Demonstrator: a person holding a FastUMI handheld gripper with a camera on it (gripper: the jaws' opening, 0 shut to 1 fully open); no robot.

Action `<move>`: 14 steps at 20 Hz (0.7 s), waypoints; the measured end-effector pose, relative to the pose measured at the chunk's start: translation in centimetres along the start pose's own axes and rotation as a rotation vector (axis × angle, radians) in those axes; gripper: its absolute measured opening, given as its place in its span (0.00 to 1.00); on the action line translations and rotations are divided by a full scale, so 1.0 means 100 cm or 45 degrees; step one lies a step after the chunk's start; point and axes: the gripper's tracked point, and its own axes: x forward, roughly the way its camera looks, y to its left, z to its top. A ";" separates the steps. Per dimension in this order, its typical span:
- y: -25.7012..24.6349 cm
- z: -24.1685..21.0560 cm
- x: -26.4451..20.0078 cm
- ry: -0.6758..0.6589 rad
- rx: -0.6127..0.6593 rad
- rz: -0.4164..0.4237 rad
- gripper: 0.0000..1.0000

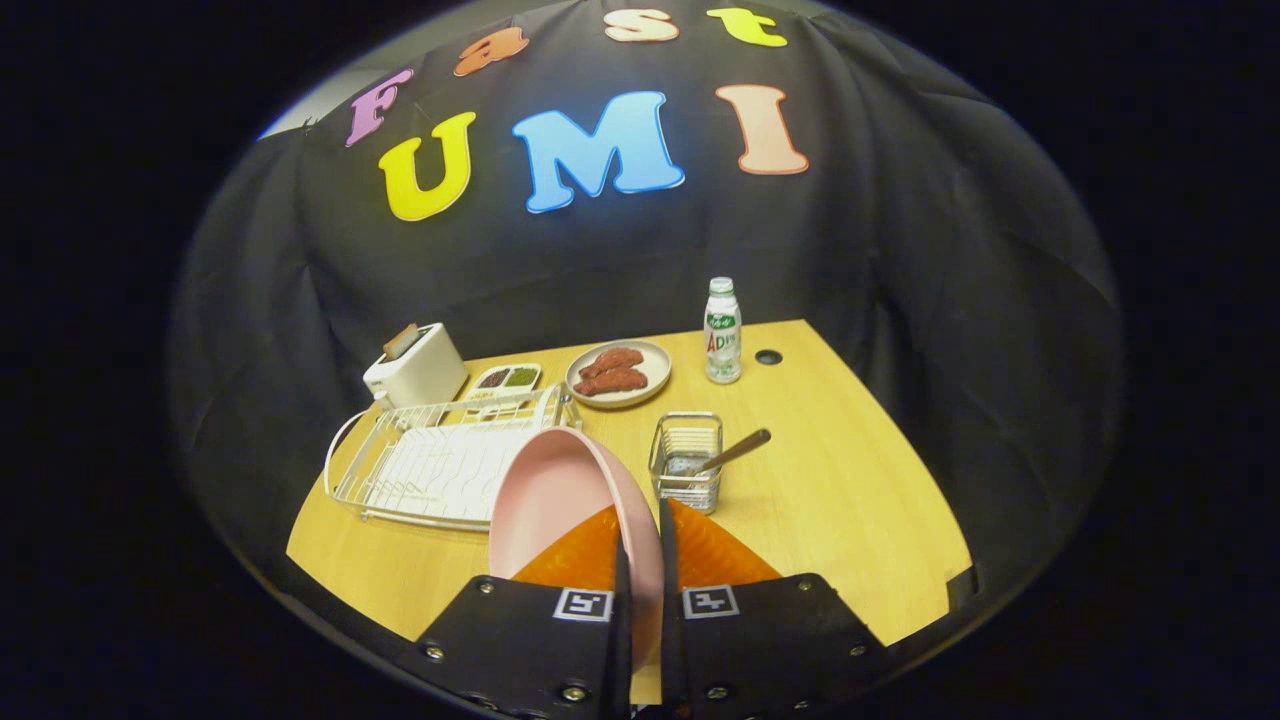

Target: Take the plate from the dish rack, then take the spoon from the basket and place it into the plate.

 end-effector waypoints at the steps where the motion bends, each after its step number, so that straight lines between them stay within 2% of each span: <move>1: 0.000 -0.013 0.004 0.029 0.013 0.018 0.11; 8: 0.007 -0.073 0.039 0.189 0.185 0.181 0.11; 14: 0.019 -0.109 0.067 0.284 0.200 0.273 0.11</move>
